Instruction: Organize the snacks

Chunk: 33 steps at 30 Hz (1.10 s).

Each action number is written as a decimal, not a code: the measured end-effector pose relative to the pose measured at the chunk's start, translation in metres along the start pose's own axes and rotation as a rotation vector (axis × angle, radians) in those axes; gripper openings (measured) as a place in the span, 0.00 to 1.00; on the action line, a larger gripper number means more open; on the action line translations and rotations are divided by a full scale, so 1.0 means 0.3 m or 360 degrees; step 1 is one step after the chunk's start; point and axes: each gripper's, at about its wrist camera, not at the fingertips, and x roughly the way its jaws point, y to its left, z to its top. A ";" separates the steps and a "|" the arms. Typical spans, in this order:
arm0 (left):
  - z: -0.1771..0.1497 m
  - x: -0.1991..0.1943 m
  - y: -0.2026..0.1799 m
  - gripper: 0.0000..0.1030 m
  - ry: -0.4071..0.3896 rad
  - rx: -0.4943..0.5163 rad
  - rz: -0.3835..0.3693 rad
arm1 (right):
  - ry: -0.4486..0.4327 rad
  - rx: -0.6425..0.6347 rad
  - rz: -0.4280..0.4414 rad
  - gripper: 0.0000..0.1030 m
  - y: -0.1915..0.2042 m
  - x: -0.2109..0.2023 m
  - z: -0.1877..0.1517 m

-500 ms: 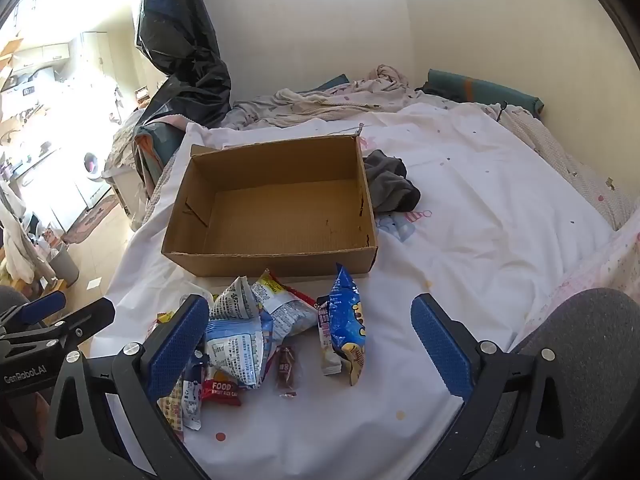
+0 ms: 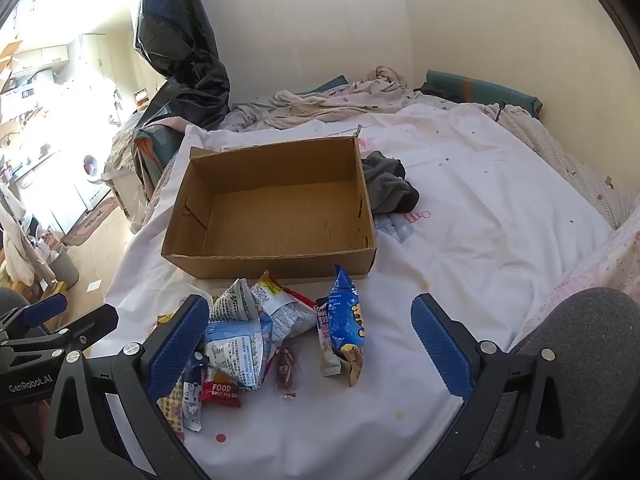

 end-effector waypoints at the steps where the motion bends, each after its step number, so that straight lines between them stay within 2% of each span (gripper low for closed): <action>1: 0.002 -0.001 0.000 1.00 0.0001 -0.0001 -0.0001 | -0.0001 0.0000 -0.0001 1.00 0.000 0.000 0.000; 33: 0.004 0.001 0.016 1.00 0.0004 -0.0015 -0.0004 | 0.0008 0.0008 0.0000 1.00 -0.001 0.014 -0.003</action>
